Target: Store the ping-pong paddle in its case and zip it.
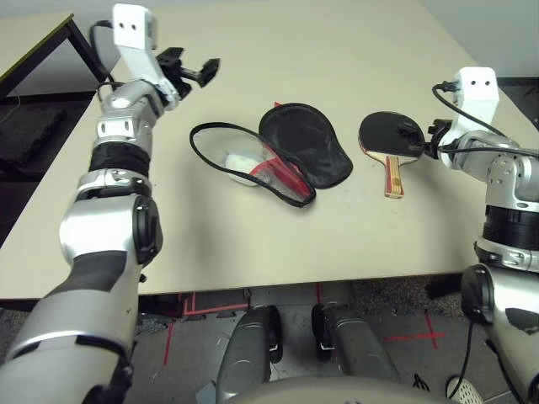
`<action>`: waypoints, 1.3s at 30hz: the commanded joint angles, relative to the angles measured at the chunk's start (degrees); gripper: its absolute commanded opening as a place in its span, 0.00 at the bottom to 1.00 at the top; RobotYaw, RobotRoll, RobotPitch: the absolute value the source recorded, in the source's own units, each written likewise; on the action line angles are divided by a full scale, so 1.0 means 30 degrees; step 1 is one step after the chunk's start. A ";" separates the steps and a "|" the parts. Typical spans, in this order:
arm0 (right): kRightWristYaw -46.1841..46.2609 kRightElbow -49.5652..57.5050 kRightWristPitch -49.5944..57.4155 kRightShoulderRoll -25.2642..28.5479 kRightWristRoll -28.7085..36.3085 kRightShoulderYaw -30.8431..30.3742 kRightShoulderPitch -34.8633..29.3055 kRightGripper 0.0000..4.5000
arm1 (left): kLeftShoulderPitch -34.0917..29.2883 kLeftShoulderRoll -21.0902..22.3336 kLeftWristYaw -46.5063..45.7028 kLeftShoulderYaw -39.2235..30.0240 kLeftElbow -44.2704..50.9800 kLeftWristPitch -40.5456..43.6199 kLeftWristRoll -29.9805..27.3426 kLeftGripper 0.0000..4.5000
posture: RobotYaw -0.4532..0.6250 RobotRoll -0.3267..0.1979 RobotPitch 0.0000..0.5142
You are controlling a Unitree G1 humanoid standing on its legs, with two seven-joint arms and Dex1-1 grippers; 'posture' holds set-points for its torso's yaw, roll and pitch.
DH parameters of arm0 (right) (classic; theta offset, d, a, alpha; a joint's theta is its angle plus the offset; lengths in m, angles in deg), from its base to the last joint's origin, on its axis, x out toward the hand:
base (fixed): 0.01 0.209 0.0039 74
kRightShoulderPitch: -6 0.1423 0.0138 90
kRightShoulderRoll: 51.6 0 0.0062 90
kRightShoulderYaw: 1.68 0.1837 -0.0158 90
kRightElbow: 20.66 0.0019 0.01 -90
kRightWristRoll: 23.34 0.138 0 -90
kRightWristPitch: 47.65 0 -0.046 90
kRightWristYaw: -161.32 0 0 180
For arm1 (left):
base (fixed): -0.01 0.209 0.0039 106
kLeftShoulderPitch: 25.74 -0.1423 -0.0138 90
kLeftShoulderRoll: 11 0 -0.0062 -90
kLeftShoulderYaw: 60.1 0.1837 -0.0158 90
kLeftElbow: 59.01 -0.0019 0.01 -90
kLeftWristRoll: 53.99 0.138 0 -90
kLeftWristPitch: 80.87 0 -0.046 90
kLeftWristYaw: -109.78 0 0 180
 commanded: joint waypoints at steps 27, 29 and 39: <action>-0.0625 -0.4748 -0.1149 -0.0959 -0.2143 -0.3153 -0.0043 0.99 | -0.5162 -0.3111 0.7796 0.5333 0.9078 0.3989 0.0604 1.00 | 0.29 0.62 0.26; -0.0783 -0.5062 -0.1424 -0.0843 -0.2282 -0.3460 0.0003 0.96 | -0.5209 -0.3059 0.7702 0.5288 0.9198 0.4072 0.0609 1.00 | 0.29 0.62 0.27; -0.0773 -0.5911 -0.1474 -0.0861 -0.2779 -0.3520 0.0423 0.33 | -0.5409 -0.3035 0.7485 0.5270 0.9701 0.4447 0.0526 1.00 | 0.29 0.62 0.27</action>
